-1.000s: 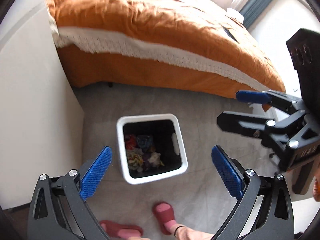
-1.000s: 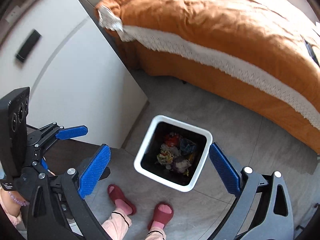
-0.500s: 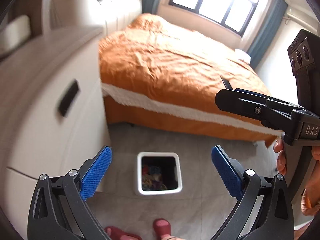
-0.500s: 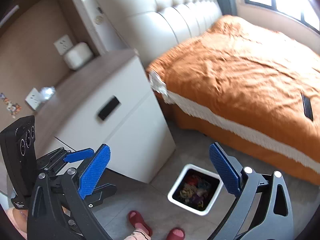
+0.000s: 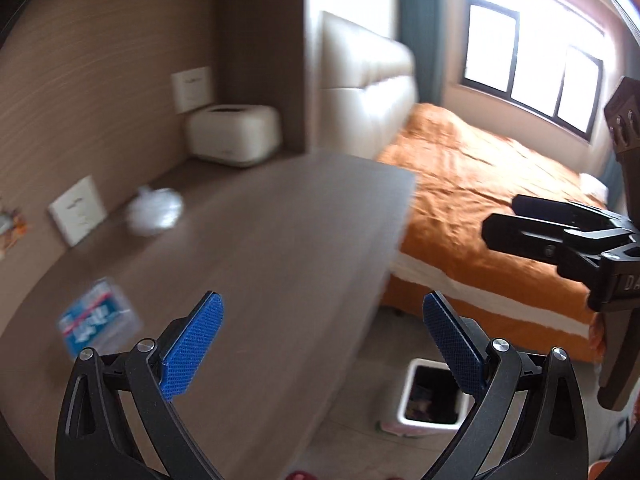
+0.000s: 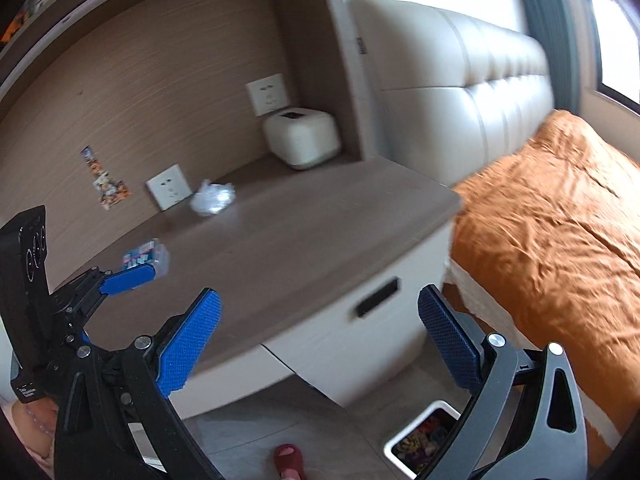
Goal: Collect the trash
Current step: 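Move both open tools back to the desk toward the box and plastic bag, then grasp the blue-and-white plastic box with the left tool while the right tool grasps the clear bag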
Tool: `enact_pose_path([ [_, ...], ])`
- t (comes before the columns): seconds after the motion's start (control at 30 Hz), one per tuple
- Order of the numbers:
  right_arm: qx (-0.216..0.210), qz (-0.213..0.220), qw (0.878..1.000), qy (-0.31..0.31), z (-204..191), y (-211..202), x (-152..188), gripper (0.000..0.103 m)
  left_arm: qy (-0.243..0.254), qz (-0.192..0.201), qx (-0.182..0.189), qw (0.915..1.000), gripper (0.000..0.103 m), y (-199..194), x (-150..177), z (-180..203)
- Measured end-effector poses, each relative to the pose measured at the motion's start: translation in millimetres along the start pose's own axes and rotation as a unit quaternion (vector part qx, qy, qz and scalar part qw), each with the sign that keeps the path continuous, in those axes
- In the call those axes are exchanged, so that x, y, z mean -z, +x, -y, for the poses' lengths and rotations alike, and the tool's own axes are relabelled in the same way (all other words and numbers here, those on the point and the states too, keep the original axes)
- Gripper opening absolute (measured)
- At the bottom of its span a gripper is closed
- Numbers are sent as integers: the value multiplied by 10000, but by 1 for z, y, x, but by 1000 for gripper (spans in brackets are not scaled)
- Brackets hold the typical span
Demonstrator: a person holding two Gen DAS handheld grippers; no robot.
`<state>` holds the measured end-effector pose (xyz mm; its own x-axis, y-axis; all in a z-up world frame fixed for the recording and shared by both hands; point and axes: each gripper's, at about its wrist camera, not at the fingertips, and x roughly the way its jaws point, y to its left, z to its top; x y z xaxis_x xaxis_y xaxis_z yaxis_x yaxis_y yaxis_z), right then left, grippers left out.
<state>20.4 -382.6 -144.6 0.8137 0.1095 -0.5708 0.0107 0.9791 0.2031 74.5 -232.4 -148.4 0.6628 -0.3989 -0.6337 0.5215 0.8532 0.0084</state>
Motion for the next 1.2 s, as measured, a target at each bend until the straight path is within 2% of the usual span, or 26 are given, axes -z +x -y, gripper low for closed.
enact_pose_path([
  [0.13, -316, -20, 9992, -253, -37, 20, -23, 98, -427, 73, -422, 9982, 98, -17, 2, -55],
  [0.33, -658, -127, 9954, -687, -91, 55, -52, 98, -376, 52, -688, 9969, 98, -30, 12, -123],
  [0.53, -827, -266, 9922, -896, -131, 101, -65, 98, -251, -150, -765, 9966, 98, -19, 21, -176],
  [0.63, -842, -380, 9914, -932, -146, 131, -67, 98, -284, -268, -556, 9977, 98, -6, 26, -193],
  [0.8, -832, -504, 9903, -991, -172, 177, -72, 98, -44, -507, -335, 9981, 98, 21, 35, -202],
  [1.03, -501, -733, 9906, -1038, -190, 235, -82, 98, 70, -768, 252, 9967, 98, 49, 32, -211],
  [1.2, -280, -973, 9885, -1126, -196, 281, -91, 98, 238, -885, 501, 9945, 98, 63, 29, -208],
])
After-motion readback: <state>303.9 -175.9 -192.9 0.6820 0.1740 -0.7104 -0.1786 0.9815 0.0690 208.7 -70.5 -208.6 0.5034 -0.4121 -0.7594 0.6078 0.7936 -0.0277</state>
